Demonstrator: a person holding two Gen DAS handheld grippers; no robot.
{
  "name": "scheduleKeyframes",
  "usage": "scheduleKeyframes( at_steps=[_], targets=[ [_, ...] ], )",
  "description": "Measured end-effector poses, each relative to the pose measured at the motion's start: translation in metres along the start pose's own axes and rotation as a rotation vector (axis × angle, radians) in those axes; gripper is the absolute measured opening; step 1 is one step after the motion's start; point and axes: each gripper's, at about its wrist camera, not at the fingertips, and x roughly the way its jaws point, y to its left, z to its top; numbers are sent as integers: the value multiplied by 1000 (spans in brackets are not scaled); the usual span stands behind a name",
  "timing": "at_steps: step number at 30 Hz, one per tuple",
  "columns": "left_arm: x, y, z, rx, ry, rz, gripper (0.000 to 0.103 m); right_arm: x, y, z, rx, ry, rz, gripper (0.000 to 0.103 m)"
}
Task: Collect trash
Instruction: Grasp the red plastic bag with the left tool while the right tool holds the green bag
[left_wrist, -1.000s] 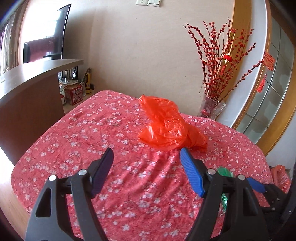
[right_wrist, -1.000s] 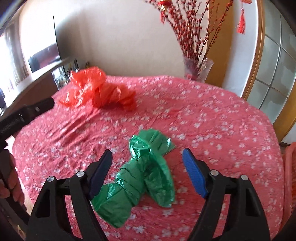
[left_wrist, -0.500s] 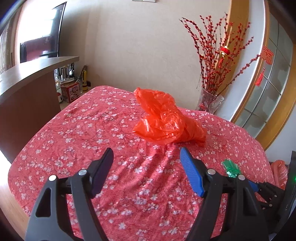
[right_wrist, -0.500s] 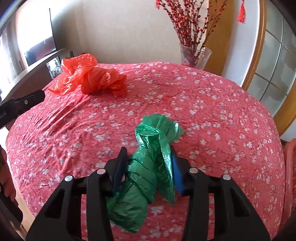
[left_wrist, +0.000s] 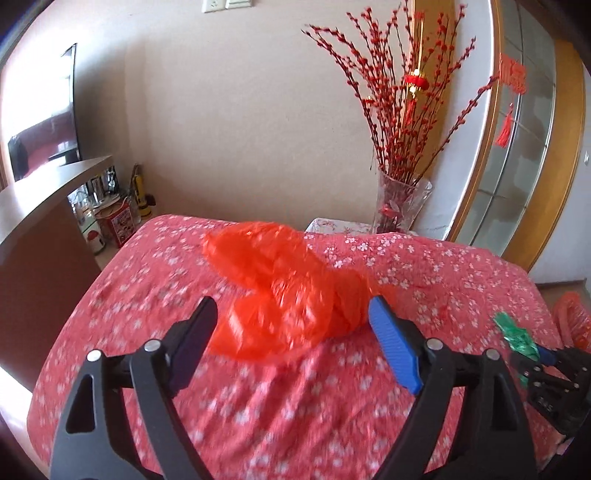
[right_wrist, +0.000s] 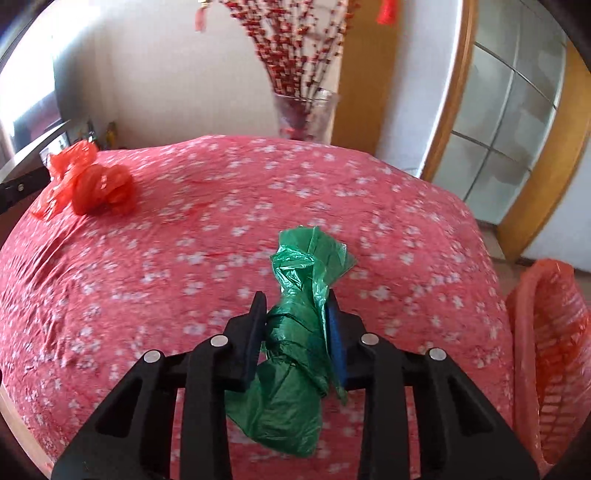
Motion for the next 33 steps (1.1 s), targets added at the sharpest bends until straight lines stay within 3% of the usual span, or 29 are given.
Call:
scheduleKeyframes(
  at_steps=[8, 16, 26, 33],
  targets=[
    [48, -7, 15, 15, 78, 13, 89, 6, -2, -1, 4, 11, 17, 32],
    [80, -3, 3, -17, 192, -13, 89, 6, -3, -1, 16, 12, 29, 32],
    [77, -2, -2, -54, 186, -63, 53, 8, -5, -1, 28, 12, 38, 33],
    [78, 3, -2, -78, 187, -56, 49, 8, -5, -1, 36, 13, 40, 33]
  ],
)
